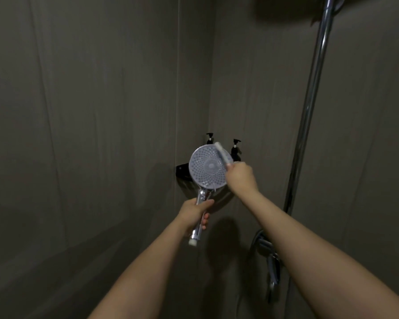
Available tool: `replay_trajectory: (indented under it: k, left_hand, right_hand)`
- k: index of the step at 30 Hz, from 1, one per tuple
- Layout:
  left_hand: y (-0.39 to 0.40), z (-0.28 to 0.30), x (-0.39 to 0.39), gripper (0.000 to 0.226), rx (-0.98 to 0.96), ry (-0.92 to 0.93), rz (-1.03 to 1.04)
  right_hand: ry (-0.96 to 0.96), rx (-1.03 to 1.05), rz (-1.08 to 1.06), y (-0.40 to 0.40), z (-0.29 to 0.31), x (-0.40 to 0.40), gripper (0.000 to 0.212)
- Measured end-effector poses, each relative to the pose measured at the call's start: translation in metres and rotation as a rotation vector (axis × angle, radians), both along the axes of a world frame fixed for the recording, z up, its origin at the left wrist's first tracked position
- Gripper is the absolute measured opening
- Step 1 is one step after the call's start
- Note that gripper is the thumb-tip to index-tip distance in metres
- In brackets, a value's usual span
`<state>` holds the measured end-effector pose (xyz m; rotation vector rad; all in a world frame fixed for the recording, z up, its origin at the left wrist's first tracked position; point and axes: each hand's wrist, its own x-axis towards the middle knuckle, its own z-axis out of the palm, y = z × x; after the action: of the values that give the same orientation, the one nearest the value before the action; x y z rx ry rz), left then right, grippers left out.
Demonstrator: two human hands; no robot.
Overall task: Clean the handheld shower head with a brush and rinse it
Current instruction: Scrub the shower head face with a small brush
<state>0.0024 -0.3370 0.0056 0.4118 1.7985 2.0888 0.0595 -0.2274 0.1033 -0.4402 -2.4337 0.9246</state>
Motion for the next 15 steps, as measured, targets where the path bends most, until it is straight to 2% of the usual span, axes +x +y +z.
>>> replay_trajectory:
  k: [1, 4, 8, 11, 12, 15]
  left_hand:
    - [-0.001, 0.001, 0.0, 0.02, -0.008, 0.006, -0.002]
    - [-0.003, 0.002, 0.002, 0.021, -0.023, 0.013, 0.019]
    - [-0.004, 0.004, 0.006, 0.019, -0.015, 0.018, 0.012]
    - [-0.002, 0.007, 0.008, 0.02, -0.015, 0.016, 0.014]
    - [-0.002, 0.007, 0.008, 0.019, -0.009, 0.014, 0.016]
    - [0.0, 0.009, 0.011, 0.02, 0.002, 0.019, 0.012]
  right_hand:
    - [0.037, -0.014, -0.027, 0.004, 0.002, 0.0, 0.028]
    - [-0.154, -0.045, 0.111, 0.001, -0.002, 0.004, 0.03]
    - [-0.04, 0.027, 0.024, 0.008, -0.004, 0.004, 0.027]
    - [-0.166, 0.001, 0.155, 0.003, -0.003, 0.014, 0.023]
    - [-0.157, -0.025, 0.142, 0.001, -0.001, 0.018, 0.024]
    - [-0.062, 0.064, 0.054, 0.011, 0.005, 0.017, 0.027]
